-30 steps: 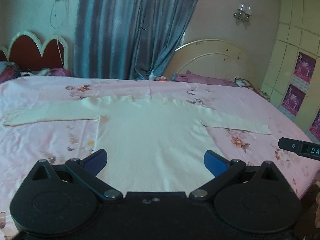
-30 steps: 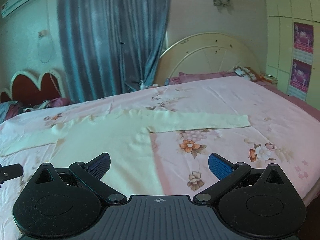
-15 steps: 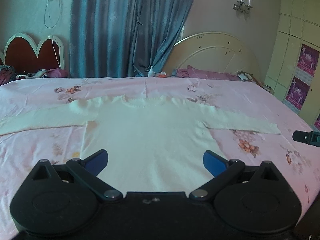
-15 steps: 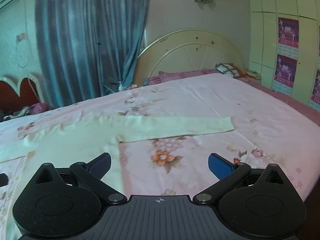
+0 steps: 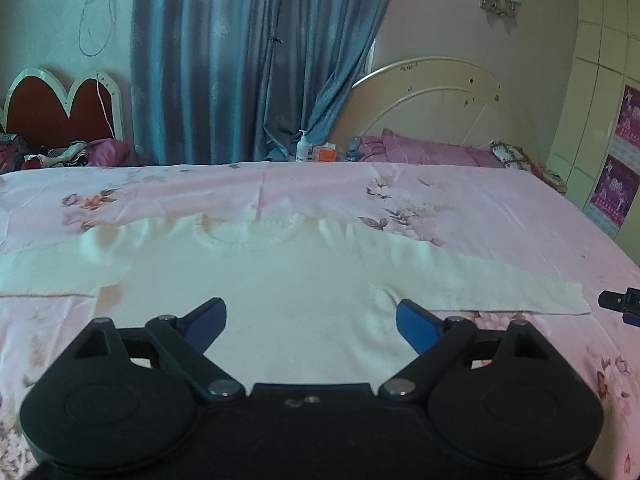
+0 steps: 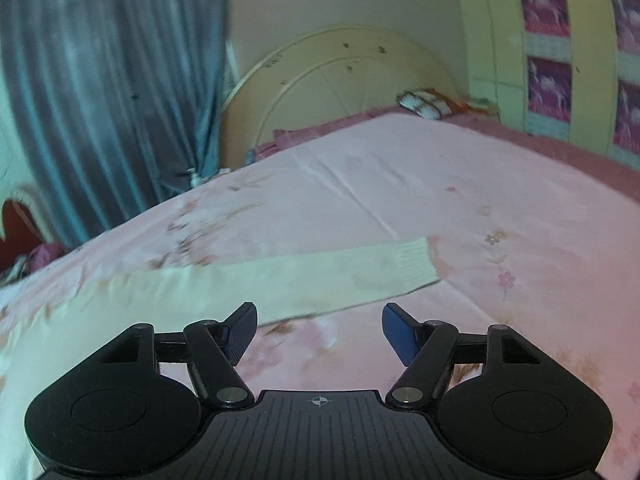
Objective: Fold small clothes
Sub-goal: 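Move the right gripper to the sweater sleeve cuff nearest it, then grasp the cuff with the right gripper, fold it across the body, release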
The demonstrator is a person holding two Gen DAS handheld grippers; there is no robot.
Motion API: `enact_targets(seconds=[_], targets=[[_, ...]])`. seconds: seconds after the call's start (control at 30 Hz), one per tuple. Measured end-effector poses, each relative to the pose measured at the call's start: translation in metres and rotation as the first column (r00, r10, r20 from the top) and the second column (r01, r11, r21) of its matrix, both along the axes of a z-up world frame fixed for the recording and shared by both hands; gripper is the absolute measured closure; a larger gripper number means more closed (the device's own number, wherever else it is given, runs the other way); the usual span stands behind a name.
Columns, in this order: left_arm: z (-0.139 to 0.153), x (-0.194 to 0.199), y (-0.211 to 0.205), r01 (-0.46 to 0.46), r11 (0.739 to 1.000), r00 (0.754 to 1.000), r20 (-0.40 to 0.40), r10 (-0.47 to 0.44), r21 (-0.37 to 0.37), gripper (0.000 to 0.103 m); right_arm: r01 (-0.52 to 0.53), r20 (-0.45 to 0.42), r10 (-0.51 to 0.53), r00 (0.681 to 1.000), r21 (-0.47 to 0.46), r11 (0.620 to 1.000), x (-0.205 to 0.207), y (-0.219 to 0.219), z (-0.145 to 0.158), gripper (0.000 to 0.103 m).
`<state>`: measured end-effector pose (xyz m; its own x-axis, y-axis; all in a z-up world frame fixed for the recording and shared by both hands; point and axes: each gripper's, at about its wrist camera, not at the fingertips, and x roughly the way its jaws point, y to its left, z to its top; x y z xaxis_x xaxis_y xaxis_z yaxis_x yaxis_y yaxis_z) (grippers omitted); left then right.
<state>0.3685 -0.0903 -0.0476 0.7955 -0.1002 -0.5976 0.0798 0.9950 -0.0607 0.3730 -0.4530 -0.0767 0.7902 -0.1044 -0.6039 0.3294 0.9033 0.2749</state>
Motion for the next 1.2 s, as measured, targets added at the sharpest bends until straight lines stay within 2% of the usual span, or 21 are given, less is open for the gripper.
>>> enact_targets(seconds=[0.03, 0.07, 0.3, 0.4, 0.57, 0.6, 0.67, 0.7, 0.73, 0.83, 1.0, 1.1, 1.2], targets=[[-0.002, 0.005, -0.007, -0.001, 1.0, 1.0, -0.01, 0.001, 0.011, 0.012, 0.015, -0.011, -0.015, 1.0, 0.029, 0.999, 0.008, -0.013, -0.008, 0.052], [-0.004, 0.009, -0.011, 0.0, 1.0, 1.0, -0.018, 0.0, 0.02, 0.012, 0.032, -0.021, -0.031, 0.999, 0.057, 0.998, 0.016, -0.025, -0.016, 0.058], [-0.019, 0.03, -0.028, -0.016, 0.996, 0.996, -0.084, 0.023, 0.083, 0.012, 0.127, -0.09, -0.112, 0.99, 0.18, 0.975, 0.05, -0.082, -0.065, 0.059], [-0.024, 0.043, -0.033, -0.025, 0.994, 0.994, -0.103, 0.036, 0.102, 0.012, 0.155, -0.111, -0.134, 0.985, 0.206, 0.966, 0.056, -0.098, -0.079, 0.059], [-0.029, 0.058, -0.041, -0.029, 0.994, 0.993, -0.115, 0.041, 0.108, 0.012, 0.172, -0.095, -0.153, 0.984, 0.238, 0.956, 0.062, -0.111, -0.088, 0.06], [-0.03, 0.061, -0.042, -0.03, 0.994, 0.992, -0.115, 0.043, 0.107, 0.012, 0.176, -0.093, -0.158, 0.983, 0.234, 0.956, 0.062, -0.113, -0.089, 0.063], [-0.031, 0.065, -0.042, -0.032, 0.994, 0.992, -0.119, 0.044, 0.1, 0.012, 0.188, -0.097, -0.17, 0.981, 0.225, 0.956, 0.063, -0.116, -0.09, 0.08], [-0.031, 0.066, -0.041, -0.035, 0.995, 0.992, -0.118, 0.046, 0.098, 0.012, 0.192, -0.096, -0.175, 0.98, 0.224, 0.955, 0.064, -0.118, -0.091, 0.084], [-0.031, 0.067, -0.039, -0.039, 0.994, 0.992, -0.118, 0.051, 0.098, 0.011, 0.191, -0.098, -0.173, 0.98, 0.222, 0.956, 0.064, -0.119, -0.091, 0.094], [-0.032, 0.072, -0.024, -0.073, 0.991, 0.988, -0.127, 0.087, 0.11, 0.011, 0.189, -0.1, -0.173, 0.98, 0.19, 0.963, 0.064, -0.119, -0.091, 0.1], [-0.035, 0.068, 0.027, -0.144, 0.984, 0.977, -0.143, 0.158, 0.105, 0.014, 0.173, -0.115, -0.159, 0.981, 0.122, 0.977, 0.08, -0.104, -0.082, 0.1], [-0.039, 0.063, 0.065, -0.176, 0.979, 0.97, -0.149, 0.19, 0.102, 0.015, 0.074, -0.068, -0.068, 0.995, 0.096, 0.993, 0.095, -0.068, -0.064, 0.1], [-0.043, 0.058, 0.102, -0.228, 0.969, 0.959, -0.149, 0.24, 0.094, 0.014, -0.063, 0.001, 0.063, 0.998, 0.07, 0.996, 0.113, -0.008, -0.044, 0.1]])
